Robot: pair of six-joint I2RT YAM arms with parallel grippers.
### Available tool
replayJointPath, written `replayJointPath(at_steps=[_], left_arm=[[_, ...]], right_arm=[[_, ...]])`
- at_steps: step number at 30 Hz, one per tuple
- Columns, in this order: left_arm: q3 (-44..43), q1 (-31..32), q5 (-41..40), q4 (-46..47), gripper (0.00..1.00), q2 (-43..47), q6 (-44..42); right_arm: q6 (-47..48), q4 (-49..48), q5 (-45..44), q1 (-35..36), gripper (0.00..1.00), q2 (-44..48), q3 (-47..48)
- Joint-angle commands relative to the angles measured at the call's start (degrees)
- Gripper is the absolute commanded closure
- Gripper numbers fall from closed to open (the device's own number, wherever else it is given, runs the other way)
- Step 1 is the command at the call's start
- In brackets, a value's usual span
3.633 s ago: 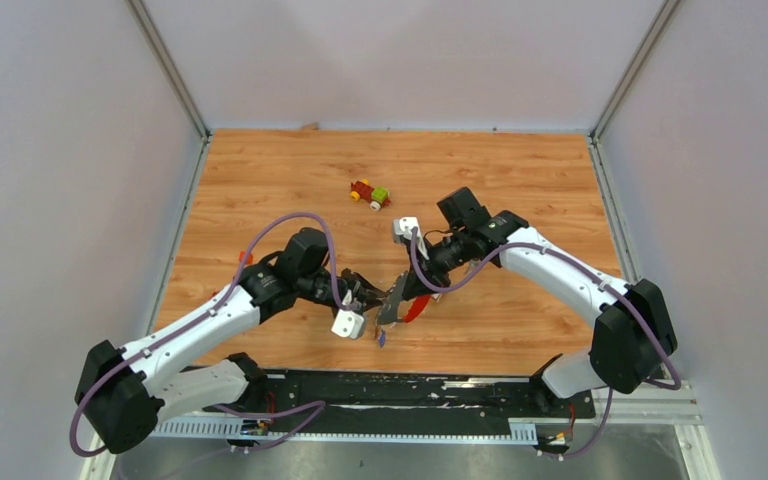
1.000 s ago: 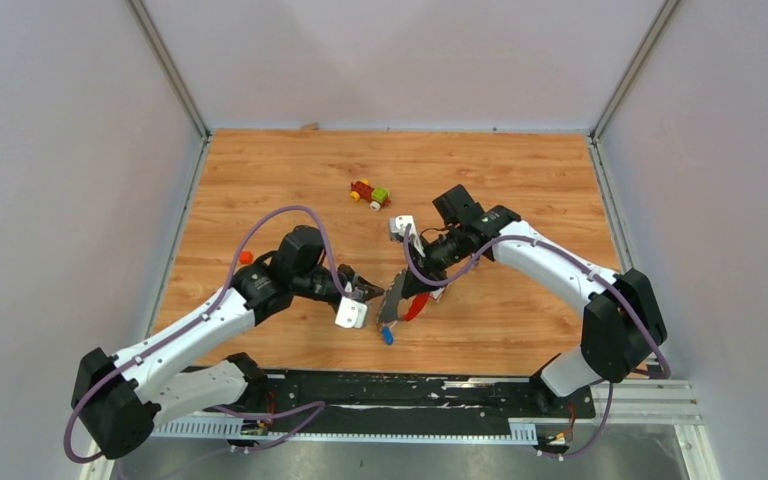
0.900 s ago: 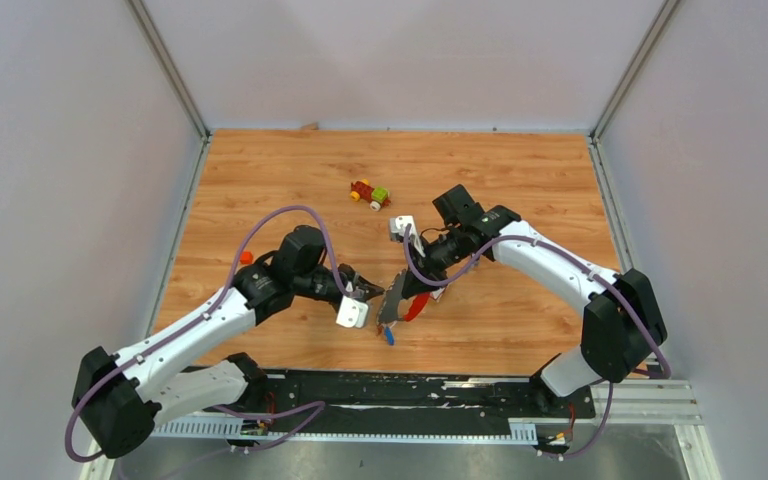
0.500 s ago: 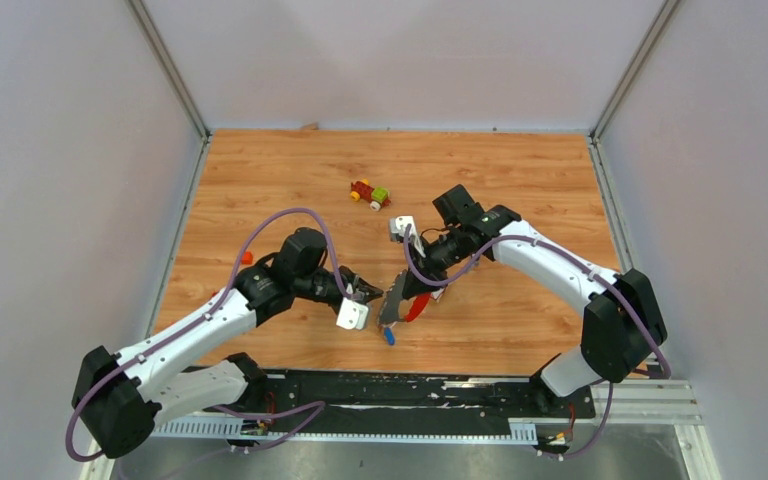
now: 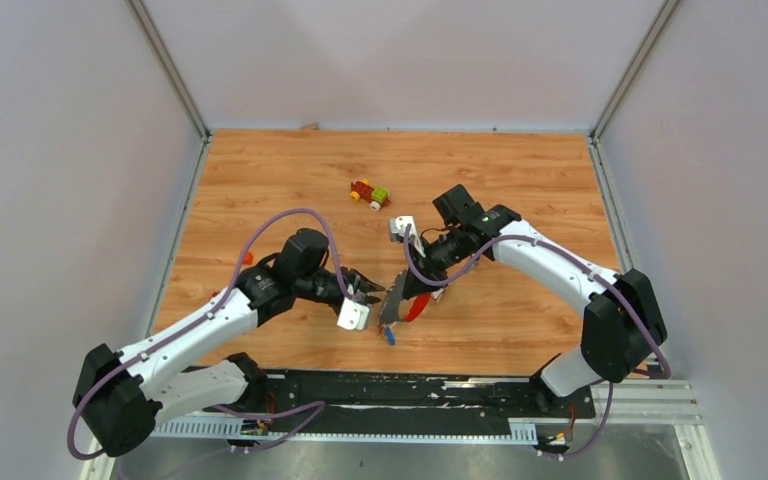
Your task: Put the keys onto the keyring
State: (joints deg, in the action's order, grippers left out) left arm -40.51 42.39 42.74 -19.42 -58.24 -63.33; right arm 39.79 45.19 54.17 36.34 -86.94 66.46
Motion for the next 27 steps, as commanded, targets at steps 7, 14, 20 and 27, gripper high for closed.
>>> replayJointPath(at_steps=[7,14,20,27], left_arm=[[3.19,0.24,1.12,5.07,0.56,0.19,1.79],[2.90,0.24,0.88,6.81,0.57,-1.42,1.98],[1.85,0.24,1.91,7.16,0.60,-2.74,2.28],[1.18,0.24,2.46,6.08,0.69,-3.53,1.54]], right_arm=[[1.61,0.07,3.04,0.05,1.00,0.25,2.88],[1.61,0.16,3.13,0.11,1.00,0.19,2.90],[1.74,0.30,3.16,0.09,1.00,-0.12,2.97],[1.99,0.47,3.16,0.12,1.00,-0.07,3.07]])
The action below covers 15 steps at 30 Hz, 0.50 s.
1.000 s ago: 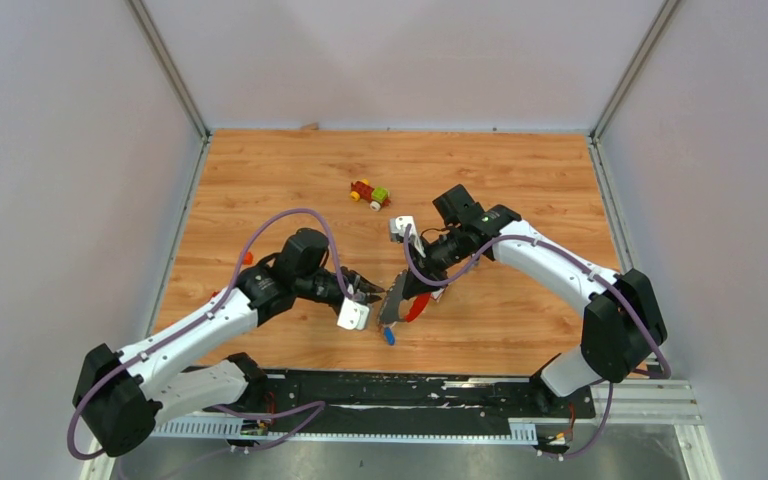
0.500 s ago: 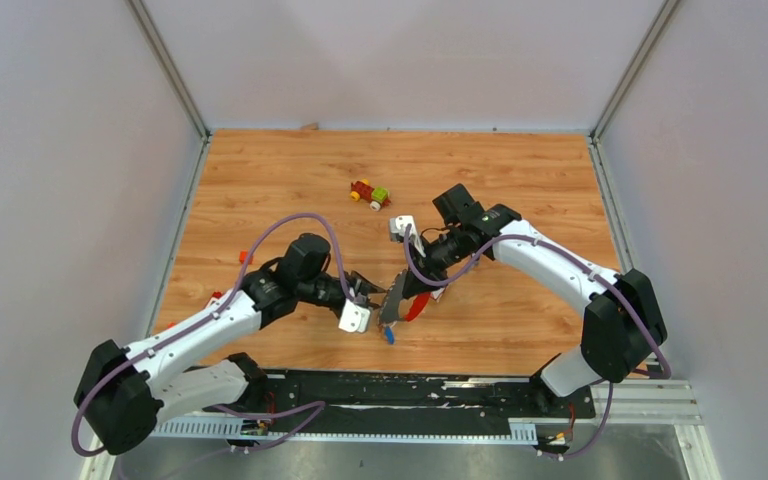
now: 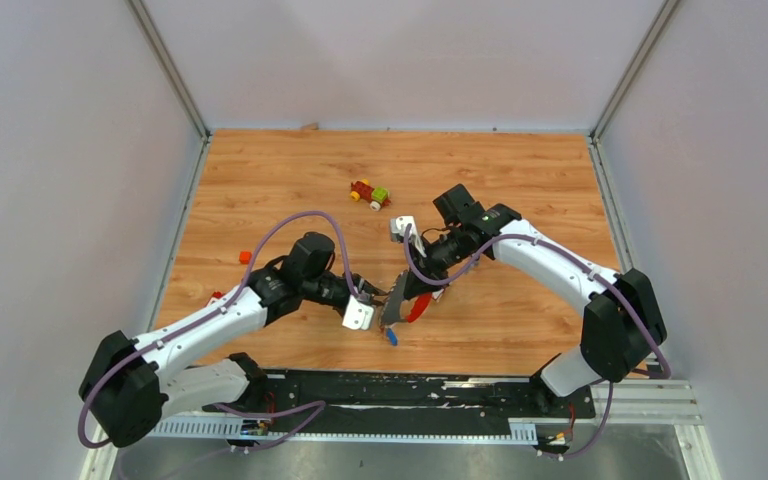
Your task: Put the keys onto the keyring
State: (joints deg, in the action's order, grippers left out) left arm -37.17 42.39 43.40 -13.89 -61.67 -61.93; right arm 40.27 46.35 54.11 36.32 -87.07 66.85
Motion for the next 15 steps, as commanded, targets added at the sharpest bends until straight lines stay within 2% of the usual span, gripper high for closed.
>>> replayJointPath(at_steps=[1,15], left_arm=[[-2.20,0.24,1.66,0.47,0.70,0.06,0.10],[-2.30,0.24,1.34,2.71,0.75,0.16,1.80]], right_arm=[[1.55,-0.65,3.20,0.14,1.00,0.06,2.63],[1.72,-0.14,3.41,0.10,1.00,-0.60,2.98]])
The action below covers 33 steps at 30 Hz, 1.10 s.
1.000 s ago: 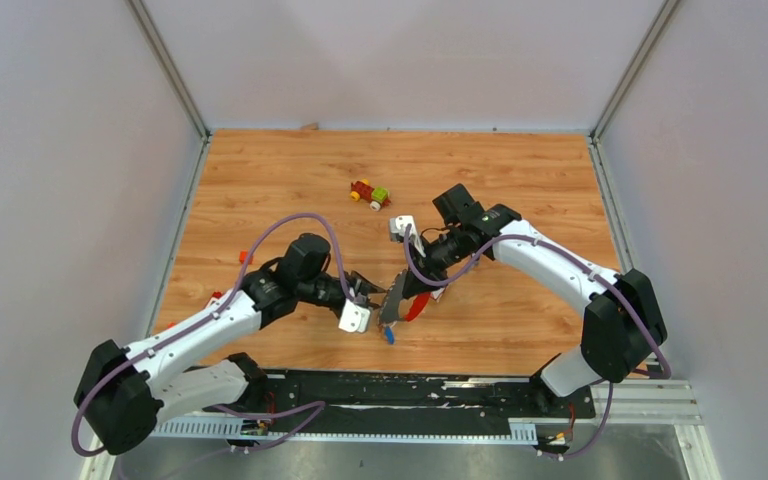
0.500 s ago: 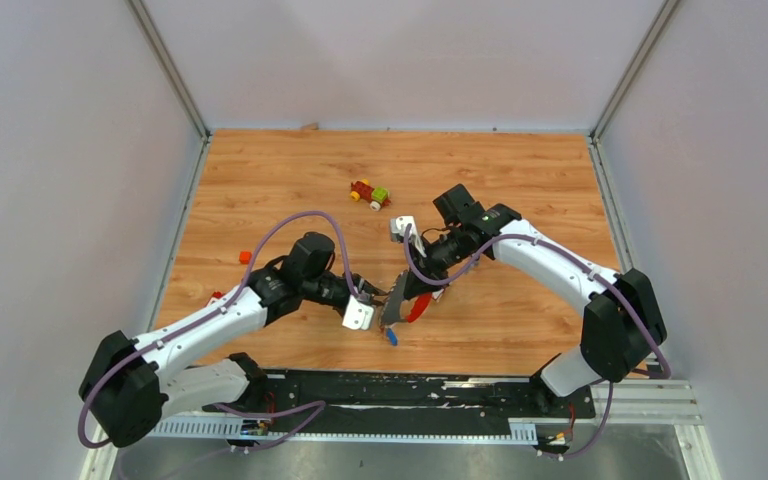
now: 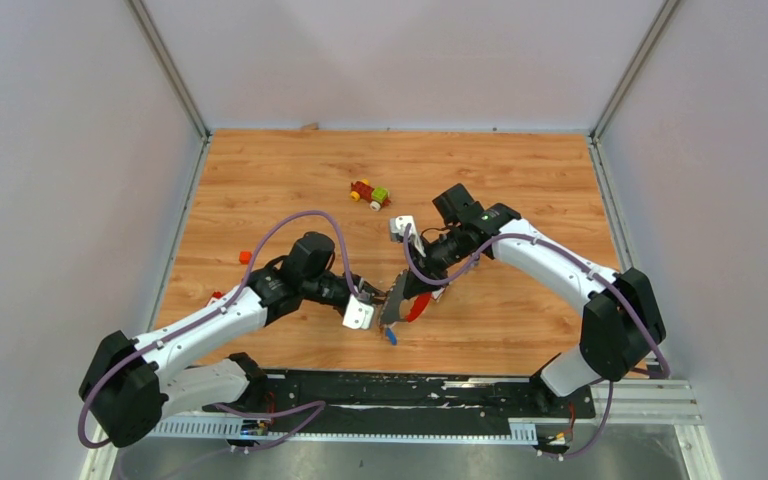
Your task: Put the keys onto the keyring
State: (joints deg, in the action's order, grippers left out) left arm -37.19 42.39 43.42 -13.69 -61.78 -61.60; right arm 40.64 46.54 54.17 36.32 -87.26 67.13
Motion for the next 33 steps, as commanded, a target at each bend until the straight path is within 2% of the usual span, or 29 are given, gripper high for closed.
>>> replayJointPath(at_steps=[1,12,25,31,33], left_arm=[[-2.27,0.24,1.36,2.62,0.77,0.35,1.48],[-2.31,0.24,1.10,2.50,1.00,0.92,1.89],[-4.02,0.24,2.41,-6.56,1.00,4.08,-4.57],[-4.31,0.24,3.49,-6.80,1.00,3.95,-4.05],[-4.14,0.24,3.57,-6.80,1.00,3.94,-4.12]], right_arm=[[1.37,-0.32,3.34,0.06,1.00,-0.44,2.73],[1.63,-0.18,3.13,0.12,1.00,-0.58,2.74],[0.05,-0.20,-0.14,0.08,1.00,-3.12,3.78],[-0.85,0.03,-0.94,0.08,1.00,-4.68,4.52],[-1.10,0.10,-1.18,0.10,0.96,-5.10,4.70]])
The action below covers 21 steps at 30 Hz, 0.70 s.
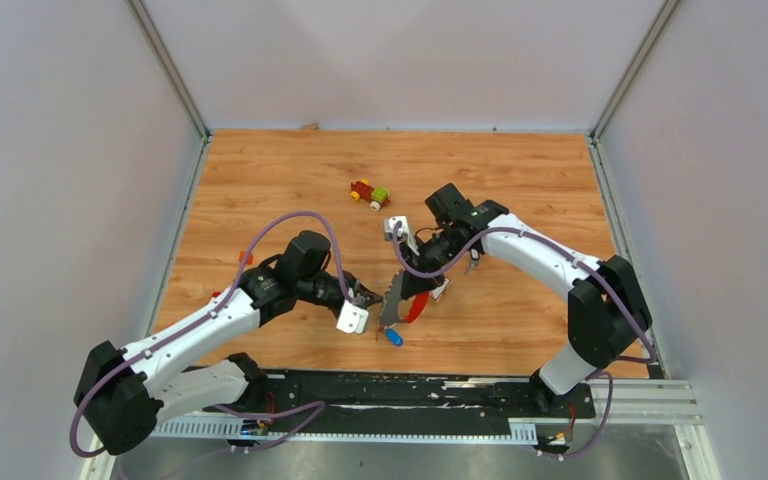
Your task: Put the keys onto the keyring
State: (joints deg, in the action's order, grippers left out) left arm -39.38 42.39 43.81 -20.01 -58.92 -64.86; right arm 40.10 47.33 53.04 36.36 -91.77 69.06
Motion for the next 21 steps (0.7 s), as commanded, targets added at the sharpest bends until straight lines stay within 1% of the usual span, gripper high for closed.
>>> replayJointPath(at_steps=[1,4,8,10,11,14,15,21], left_arm=[[-1.89,0.24,3.12,-0.55,1.00,1.08,-0.92],[-1.64,0.26,2.64,-0.21,1.00,1.08,-0.30],[-1.17,0.24,2.05,1.09,1.00,1.07,1.21],[-0.70,0.24,1.37,2.17,1.00,1.15,2.10],[-0.52,0.24,0.99,2.52,1.00,1.11,2.19],[0.26,0.24,-0.48,3.62,1.00,1.24,1.88],[0.57,0.24,-1.09,3.94,1.00,1.31,1.53],[2.67,0.24,-4.23,6.22,1.00,1.17,0.99]], right_arm=[[-0.62,-0.62,-0.10,0.03,0.94,-0.67,2.87],[-0.81,-0.57,-0.24,0.07,0.87,-0.72,3.00],[-0.81,-0.40,-0.13,0.07,0.81,-0.52,3.10],[-0.77,-0.40,-0.07,0.04,0.80,-0.43,3.07],[-0.73,-0.40,-0.10,0.03,0.82,-0.38,3.10],[-0.99,-0.61,-0.65,0.04,0.99,-0.43,3.16],[-1.11,-0.78,-0.92,0.11,1.00,-0.43,3.10],[-1.31,-1.01,-1.95,-0.01,1.00,-0.41,3.18]])
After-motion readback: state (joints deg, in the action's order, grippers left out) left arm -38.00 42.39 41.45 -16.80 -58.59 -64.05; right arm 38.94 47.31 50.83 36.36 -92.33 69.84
